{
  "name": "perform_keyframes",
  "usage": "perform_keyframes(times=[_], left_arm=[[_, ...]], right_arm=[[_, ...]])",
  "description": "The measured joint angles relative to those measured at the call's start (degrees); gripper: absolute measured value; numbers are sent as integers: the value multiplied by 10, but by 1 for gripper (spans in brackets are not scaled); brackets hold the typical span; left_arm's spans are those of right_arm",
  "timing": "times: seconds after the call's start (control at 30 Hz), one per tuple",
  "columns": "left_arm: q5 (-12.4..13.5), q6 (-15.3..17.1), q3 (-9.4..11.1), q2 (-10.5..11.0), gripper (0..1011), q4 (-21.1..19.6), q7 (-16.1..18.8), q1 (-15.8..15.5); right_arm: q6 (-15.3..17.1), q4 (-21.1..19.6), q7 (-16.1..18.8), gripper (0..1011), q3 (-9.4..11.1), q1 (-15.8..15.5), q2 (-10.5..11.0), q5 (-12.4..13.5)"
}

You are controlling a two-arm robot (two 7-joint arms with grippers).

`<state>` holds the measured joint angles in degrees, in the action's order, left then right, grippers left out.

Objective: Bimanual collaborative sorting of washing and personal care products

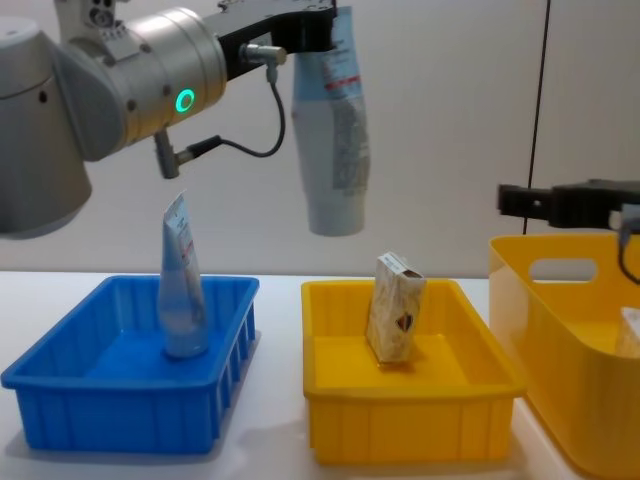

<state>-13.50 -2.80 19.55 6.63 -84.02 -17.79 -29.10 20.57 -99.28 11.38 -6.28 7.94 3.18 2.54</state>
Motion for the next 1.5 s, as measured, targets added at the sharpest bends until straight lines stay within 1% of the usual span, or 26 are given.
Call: perform_keyframes(times=[0.1, 0.17, 0.23, 0.43, 0.5, 0.53, 0.57, 0.73, 0.77, 0.87, 0.9, 1.0, 1.03, 1.23, 1.37, 1.5], left_arm=[[-3, 0, 5, -1, 0, -2, -5, -2], [-4, 0, 8, -2, 0, -4, -7, -3], [-5, 0, 10, -2, 0, -5, -9, -4], [-9, -1, 18, -2, 0, -8, -13, -7], [-10, -1, 20, -2, 0, -8, -13, -8], [-11, -1, 21, -2, 0, -8, -14, -8], [-11, -1, 21, -2, 0, -8, -14, -8], [-13, -1, 26, -2, 0, -10, -15, -10], [-13, -1, 26, -1, 0, -10, -15, -10], [-15, -1, 29, -1, 0, -10, -15, -11], [-15, -1, 30, 0, 0, -11, -15, -11], [-17, -1, 33, 1, 0, -12, -15, -13], [-17, 0, 33, 1, 0, -13, -16, -13], [-18, 3, 37, 3, 0, -14, -16, -15], [-19, 4, 38, 4, 0, -15, -17, -16], [-20, 5, 39, 5, 0, -15, -17, -16]], right_arm=[[1, 6, 17, 1004, -10, 10, 6, 4], [2, 12, 35, 1004, -21, 22, 12, 8], [3, 14, 40, 1004, -24, 25, 14, 9], [7, 30, 82, 1004, -48, 55, 26, 17], [8, 34, 91, 1004, -54, 63, 29, 19], [8, 38, 102, 1004, -59, 70, 32, 21], [8, 38, 102, 1004, -59, 70, 32, 21], [10, 52, 136, 1004, -79, 97, 40, 28], [10, 56, 146, 1004, -85, 106, 42, 30], [10, 62, 161, 1004, -93, 118, 45, 32], [10, 66, 170, 1004, -99, 128, 47, 34], [8, 72, 182, 1004, -106, 140, 49, 36], [7, 77, 191, 1004, -111, 150, 50, 37], [1, 94, 210, 1004, -123, 179, 53, 39], [0, 104, 215, 1004, -129, 195, 55, 39], [1, 109, 216, 1004, -131, 202, 56, 39]])
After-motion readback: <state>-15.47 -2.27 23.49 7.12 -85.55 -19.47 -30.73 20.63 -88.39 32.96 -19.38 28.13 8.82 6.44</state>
